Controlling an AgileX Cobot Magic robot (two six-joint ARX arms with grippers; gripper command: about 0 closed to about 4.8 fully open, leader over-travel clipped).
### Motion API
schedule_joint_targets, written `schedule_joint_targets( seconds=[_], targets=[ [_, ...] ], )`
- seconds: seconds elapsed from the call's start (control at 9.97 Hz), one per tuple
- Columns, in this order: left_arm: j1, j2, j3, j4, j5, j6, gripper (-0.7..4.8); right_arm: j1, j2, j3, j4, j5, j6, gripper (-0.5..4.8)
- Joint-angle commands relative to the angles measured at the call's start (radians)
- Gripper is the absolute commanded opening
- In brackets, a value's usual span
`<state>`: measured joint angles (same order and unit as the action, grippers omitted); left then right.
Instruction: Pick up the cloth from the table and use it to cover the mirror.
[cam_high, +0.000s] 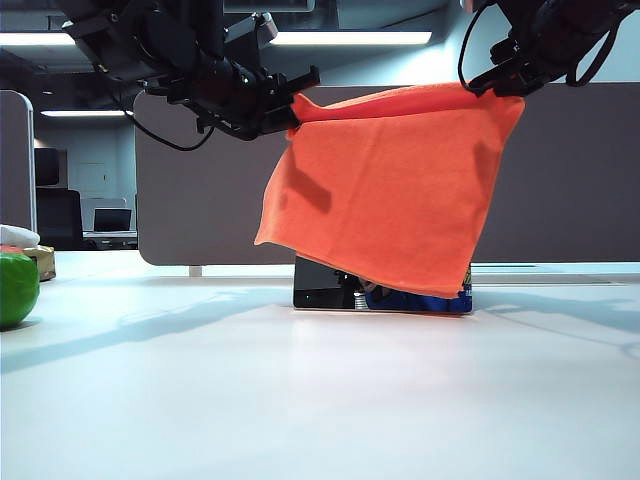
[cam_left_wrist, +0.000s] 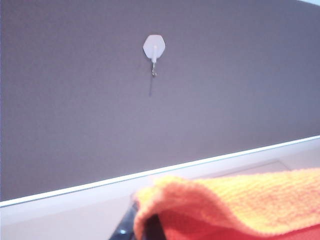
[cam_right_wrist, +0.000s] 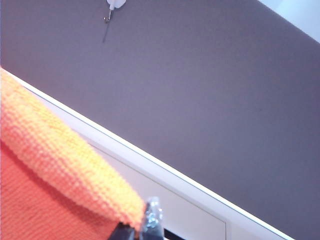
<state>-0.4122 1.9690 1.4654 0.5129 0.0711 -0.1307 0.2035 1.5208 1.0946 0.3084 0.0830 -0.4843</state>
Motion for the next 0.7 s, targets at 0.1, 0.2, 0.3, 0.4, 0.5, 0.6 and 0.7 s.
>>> schedule_joint_targets(
  seconds=[0.1,0.2,0.3,0.4,0.5,0.6,0.7],
  targets=[
    [0.007,-0.004,0.005,0.018,-0.033,-0.001,0.62,-0.009,0.001,0.005,0.033,0.01,0.001,-0.05],
    [0.007,-0.004,0.005,0.019,-0.033,-0.001,0.63,-0.009,0.007,0.005,0.037,-0.007,0.001,-0.05],
    [0.007,-0.004,0.005,0.022,-0.033,-0.001,1.27,-0.009,0.014,0.005,0.04,-0.016,0.001,-0.05],
    [0.007,-0.004,0.006,0.033,-0.027,-0.001,1.31,-0.009,0.02,0.005,0.04,-0.023,0.001,-0.05],
    [0.007,-0.004,0.007,0.096,0.001,-0.001,1.33,-0.009,0.023,0.005,0.042,-0.041,0.001,-0.05],
    [0.007,-0.004,0.007,0.087,0.003,-0.001,1.33,-0.009,0.023,0.005,0.041,-0.042,0.001,-0.05],
    [0.007,-0.004,0.007,0.088,0.005,-0.001,1.33,-0.009,0.023,0.005,0.041,-0.042,0.001,-0.05]
  ],
)
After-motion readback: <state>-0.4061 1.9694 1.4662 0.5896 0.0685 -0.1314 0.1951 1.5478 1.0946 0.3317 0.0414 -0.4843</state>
